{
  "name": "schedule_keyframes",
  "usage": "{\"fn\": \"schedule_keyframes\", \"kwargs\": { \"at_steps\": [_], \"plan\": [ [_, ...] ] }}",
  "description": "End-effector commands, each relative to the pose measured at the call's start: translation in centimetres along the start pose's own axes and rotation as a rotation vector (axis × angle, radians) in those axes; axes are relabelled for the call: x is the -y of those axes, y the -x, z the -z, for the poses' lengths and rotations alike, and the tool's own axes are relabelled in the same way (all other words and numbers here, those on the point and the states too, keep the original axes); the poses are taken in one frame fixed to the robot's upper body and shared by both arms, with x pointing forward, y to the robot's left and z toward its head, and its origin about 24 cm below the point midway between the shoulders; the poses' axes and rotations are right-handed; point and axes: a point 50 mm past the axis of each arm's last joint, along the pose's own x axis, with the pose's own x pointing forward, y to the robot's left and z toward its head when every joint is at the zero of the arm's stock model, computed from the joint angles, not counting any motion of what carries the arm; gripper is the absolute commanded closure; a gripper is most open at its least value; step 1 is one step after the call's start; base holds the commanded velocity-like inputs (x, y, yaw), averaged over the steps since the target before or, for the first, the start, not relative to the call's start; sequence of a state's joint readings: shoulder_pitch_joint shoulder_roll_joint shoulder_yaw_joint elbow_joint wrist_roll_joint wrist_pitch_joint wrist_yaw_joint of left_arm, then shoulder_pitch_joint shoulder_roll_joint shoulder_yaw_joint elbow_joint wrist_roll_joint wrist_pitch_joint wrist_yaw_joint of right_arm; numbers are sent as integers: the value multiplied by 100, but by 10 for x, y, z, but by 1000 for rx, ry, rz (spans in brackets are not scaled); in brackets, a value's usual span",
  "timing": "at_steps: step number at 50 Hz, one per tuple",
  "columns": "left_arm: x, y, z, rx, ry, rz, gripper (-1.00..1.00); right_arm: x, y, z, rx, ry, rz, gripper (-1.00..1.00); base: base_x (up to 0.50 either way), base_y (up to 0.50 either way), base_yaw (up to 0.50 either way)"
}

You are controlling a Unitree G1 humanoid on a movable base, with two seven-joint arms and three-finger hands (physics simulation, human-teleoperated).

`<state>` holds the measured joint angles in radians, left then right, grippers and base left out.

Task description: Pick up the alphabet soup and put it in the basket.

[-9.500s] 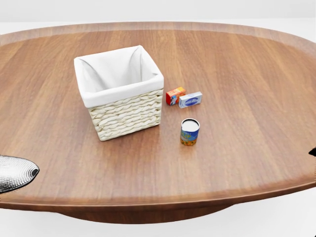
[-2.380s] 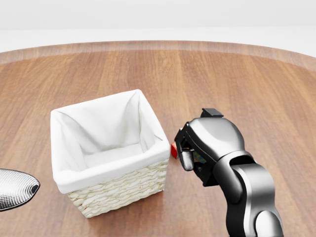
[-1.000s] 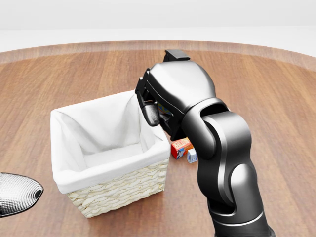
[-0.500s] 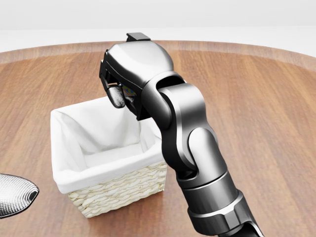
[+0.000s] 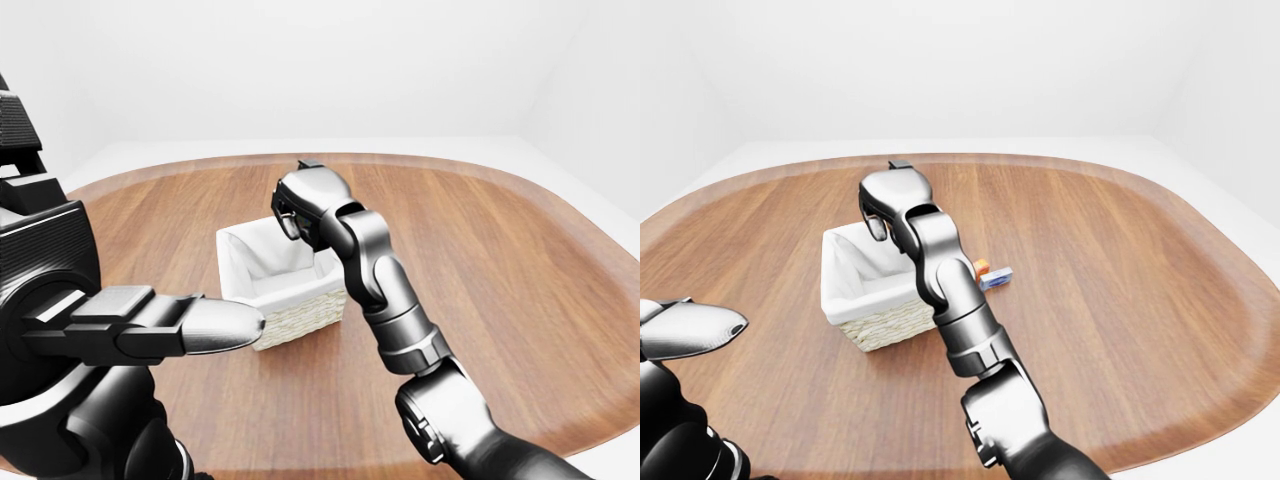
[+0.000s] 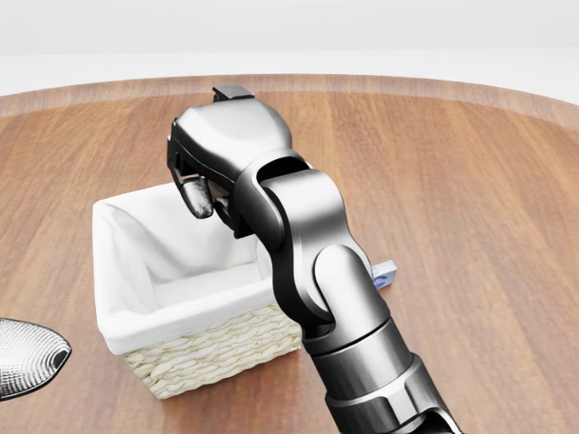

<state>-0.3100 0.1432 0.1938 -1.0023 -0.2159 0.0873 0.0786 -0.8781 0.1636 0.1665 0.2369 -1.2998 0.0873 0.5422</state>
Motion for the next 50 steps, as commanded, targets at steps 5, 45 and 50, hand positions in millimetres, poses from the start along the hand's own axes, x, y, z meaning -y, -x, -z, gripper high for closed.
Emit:
{"fn": "schedule_keyframes", "kwargs": {
  "at_steps": [5,45,50],
  "plan": [
    [1,1,0,-3,-9,8,-100,-3,3,-1,-14,27,22,97,0,0,0],
    [4,1,-1,-1,1,25,-100,-11,-50,7,-60,45,55,96,0,0,0],
    [4,2,2,-13,-5,28,-100,-20,-53,8,-71,39,36,96,0,0,0]
  ]
}}
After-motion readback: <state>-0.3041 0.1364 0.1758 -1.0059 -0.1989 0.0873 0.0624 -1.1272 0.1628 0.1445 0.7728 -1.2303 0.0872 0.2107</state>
